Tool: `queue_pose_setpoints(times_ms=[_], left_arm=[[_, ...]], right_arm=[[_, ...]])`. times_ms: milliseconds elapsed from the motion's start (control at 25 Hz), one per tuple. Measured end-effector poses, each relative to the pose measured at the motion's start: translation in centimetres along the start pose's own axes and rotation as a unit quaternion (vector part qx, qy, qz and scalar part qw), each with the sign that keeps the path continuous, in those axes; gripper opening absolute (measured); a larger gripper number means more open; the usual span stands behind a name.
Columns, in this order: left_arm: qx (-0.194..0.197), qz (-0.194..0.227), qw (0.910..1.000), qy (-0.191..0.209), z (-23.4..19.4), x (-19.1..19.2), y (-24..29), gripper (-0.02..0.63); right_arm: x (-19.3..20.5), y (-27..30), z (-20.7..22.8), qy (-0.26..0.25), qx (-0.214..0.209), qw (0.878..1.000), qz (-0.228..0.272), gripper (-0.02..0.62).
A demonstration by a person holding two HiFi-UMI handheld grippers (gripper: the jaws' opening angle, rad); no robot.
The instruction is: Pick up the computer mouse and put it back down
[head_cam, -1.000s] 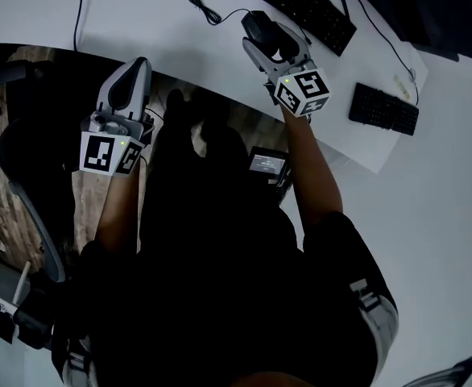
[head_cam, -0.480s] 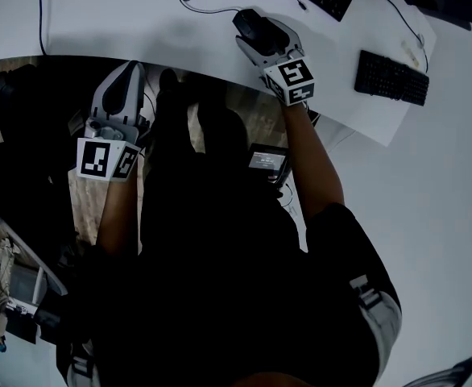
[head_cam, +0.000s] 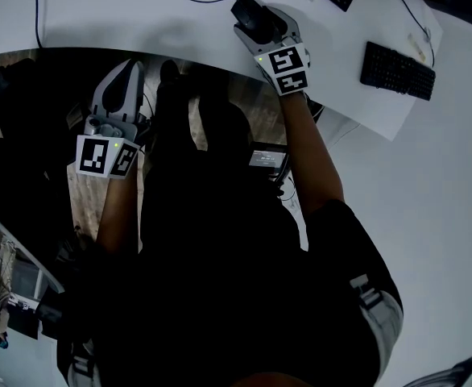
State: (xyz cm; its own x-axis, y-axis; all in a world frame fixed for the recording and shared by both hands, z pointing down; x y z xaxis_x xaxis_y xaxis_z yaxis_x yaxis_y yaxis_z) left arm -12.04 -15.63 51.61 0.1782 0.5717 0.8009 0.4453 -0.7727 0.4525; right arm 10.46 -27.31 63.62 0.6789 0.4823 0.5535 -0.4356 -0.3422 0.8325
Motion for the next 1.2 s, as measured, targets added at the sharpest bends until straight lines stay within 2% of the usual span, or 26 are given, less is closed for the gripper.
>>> queue_pose_setpoints(times_ms=[240,480,640,840,920,1000,1200], left_arm=[[0.005,0.004,1.0,0.0,0.3,0.1,0.0,-0.005],[0.01,0.015,0.9998,0.005,0.7,-1.1,-1.1,-0.005],[0.015,0.031,0.9992,0.021,1.4,-3.2,-1.6,-0.005],[0.026,0.066,0.9965,0.044,2.7,-7.6,-1.9,-0.005],[0.039,0.082,0.9941,0.058,3.4,-9.7,-1.5,-0.005],[0.05,0.096,0.9912,0.076,4.4,-11.6,-1.5,-0.005],[0.067,0.121,0.9844,0.108,7.4,-15.0,-2.7,-0.005]], right_arm=[[-0.2,-0.1,0.1,0.003,0.003,1.0,0.004,0.308],[-2.5,-3.5,0.4,0.059,-0.021,0.995,0.074,0.308],[-5.3,-8.0,1.1,0.073,-0.015,0.988,0.137,0.305],[-9.7,-16.0,2.1,0.084,-0.001,0.965,0.249,0.227],[-11.7,-19.8,2.6,0.08,0.014,0.951,0.3,0.162],[-13.3,-23.8,2.6,0.077,0.028,0.935,0.346,0.129],[-13.9,-32.1,1.3,0.056,0.076,0.903,0.419,0.027]])
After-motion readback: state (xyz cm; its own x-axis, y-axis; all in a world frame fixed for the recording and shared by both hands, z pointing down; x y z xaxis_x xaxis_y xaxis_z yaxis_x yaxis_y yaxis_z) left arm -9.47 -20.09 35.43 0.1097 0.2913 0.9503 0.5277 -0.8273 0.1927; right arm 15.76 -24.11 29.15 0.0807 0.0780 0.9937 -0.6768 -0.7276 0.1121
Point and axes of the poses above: the fingertips, and each gripper's own axes: y forward along the fingers, z to its right, x out of its underside, the point moved 3 cm from there along -y, backward along the fingers, and after that the axes turned 14 degrees about -z, right-handed, at the moved point
